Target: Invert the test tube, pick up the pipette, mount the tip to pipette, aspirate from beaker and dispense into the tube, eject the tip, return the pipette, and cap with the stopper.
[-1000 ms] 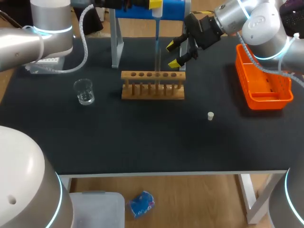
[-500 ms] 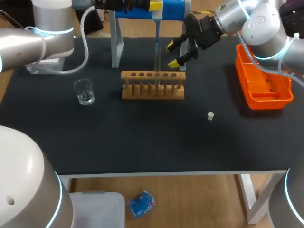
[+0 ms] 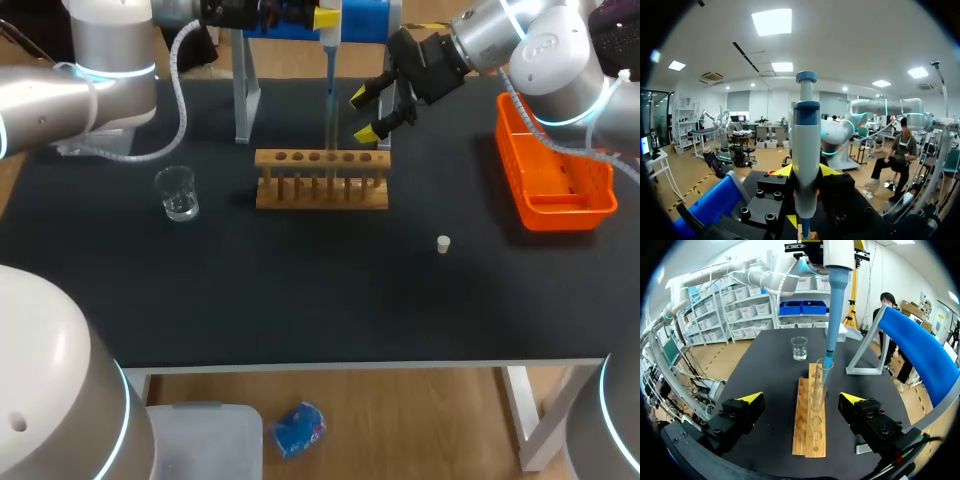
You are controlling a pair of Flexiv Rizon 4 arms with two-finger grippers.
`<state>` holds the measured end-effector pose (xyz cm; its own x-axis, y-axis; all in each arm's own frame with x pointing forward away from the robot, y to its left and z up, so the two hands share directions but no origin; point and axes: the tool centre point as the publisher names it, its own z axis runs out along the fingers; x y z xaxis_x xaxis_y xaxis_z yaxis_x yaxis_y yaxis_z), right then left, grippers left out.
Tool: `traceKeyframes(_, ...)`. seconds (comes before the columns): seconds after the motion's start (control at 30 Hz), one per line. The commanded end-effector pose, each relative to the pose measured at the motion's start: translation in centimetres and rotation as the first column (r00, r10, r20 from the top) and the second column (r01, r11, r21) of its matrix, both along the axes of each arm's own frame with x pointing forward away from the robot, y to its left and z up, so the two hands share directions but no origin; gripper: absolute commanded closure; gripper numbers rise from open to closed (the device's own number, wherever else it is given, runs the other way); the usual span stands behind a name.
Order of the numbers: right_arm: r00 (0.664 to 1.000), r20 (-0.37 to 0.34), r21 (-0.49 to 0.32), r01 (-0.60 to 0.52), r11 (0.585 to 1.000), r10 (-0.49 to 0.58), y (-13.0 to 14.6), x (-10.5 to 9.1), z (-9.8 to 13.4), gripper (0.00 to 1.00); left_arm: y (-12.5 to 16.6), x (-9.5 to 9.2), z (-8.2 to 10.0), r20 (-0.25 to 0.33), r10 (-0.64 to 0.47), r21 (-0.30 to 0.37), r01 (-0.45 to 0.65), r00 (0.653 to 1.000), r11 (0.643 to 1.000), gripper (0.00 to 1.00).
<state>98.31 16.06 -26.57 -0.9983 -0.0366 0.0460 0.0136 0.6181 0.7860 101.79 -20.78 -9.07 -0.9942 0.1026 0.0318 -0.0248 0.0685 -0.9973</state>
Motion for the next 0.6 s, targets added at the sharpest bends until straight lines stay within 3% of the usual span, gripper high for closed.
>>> traceKeyframes(0.03, 1.000, -0.002, -0.002, -0.002, 1.000, 0.002, -0.01, 0.06, 0.05, 0.00, -0.07, 0.00, -0.22, 0.000, 0.002, -0.006, -0.002, 1.000, 1.000, 1.00)
traceKeyframes(0.6, 1.000, -0.002, -0.002, -0.002, 1.000, 0.002, -0.01, 0.06, 0.05, 0.00, -0.14, 0.03, -0.99, -0.018, 0.008, -0.011, -0.008, 1.000, 1.000, 1.00)
